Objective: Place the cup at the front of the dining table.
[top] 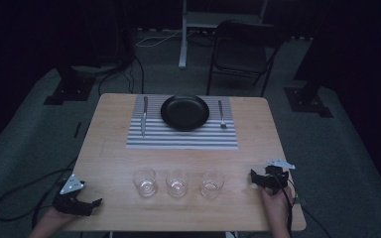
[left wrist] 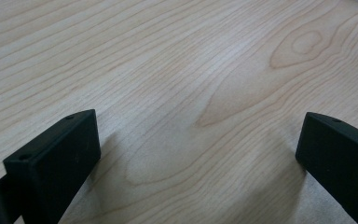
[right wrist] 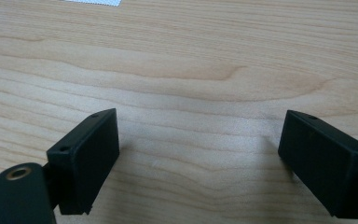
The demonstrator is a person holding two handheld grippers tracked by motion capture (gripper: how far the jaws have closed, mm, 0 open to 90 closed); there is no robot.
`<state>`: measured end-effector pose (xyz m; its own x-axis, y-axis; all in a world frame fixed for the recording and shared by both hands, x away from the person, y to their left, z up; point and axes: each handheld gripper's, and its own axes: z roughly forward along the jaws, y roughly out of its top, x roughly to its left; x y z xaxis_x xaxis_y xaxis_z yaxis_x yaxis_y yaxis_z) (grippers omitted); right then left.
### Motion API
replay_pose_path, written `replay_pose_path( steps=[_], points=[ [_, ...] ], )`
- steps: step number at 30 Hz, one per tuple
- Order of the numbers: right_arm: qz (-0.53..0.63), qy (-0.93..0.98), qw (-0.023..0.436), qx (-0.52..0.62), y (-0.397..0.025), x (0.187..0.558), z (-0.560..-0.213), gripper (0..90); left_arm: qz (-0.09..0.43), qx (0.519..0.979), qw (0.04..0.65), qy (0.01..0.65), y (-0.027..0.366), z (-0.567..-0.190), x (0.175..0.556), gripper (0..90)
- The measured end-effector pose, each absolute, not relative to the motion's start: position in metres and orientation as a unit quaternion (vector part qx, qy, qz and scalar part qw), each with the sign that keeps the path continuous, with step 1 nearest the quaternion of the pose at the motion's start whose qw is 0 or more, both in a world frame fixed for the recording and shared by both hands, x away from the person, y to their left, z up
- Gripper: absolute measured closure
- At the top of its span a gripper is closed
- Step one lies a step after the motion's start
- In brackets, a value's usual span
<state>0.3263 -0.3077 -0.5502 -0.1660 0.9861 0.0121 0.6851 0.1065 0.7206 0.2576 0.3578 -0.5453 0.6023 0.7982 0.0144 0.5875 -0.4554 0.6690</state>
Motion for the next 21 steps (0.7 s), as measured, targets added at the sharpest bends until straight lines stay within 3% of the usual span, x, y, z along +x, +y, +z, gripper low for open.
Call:
replay_pose_path(
  steps=[10,13,21],
  points=[
    [0.303,0.701,0.249,0.596,-0.3077,0.3263,-0.5502,11.8,0.168,0.836,0.323,0.410,0.3596,-0.5460,0.2572,0.2],
    [0.303,0.701,0.249,0.596,-0.3077,0.3263,-0.5502,11.8,0.182,0.837,0.327,0.398,0.3597,-0.5454,0.2528,4.1],
    [0.303,0.701,0.249,0.596,-0.3077,0.3263,-0.5502,11.8,0.163,0.840,0.326,0.401,0.3600,-0.5436,0.2553,4.1]
  ],
)
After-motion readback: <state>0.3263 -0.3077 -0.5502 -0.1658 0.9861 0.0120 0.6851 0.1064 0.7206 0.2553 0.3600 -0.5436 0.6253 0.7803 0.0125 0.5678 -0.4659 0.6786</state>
